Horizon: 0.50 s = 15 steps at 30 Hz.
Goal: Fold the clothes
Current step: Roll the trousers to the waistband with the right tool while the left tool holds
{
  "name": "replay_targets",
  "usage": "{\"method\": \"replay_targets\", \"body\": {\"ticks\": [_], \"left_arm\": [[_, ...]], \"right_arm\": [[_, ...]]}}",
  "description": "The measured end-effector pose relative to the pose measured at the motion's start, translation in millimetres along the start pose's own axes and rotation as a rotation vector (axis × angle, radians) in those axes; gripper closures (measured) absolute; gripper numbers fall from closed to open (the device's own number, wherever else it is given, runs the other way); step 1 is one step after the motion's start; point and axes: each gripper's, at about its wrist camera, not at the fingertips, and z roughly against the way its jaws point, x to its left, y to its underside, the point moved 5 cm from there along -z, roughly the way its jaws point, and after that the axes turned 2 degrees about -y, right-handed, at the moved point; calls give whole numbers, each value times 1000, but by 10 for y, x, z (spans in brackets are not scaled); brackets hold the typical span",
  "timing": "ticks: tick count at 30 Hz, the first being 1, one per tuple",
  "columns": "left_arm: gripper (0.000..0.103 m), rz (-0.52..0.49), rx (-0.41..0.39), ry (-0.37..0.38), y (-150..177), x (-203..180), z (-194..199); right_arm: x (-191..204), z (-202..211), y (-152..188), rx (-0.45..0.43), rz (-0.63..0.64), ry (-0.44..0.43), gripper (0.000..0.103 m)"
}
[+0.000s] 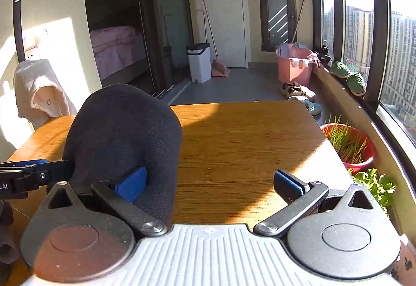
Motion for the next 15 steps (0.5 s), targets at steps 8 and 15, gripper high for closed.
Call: {"method": "replay_targets", "body": {"ticks": [8,15], "left_arm": [[0,-16,0,-14,-8,23,0],[0,-9,-4,-13,-22,34,-23]], "right_arm": [[343,-348,-789,21,98,-78,0],[311,-868,-640,169,76,-19,0]]}}
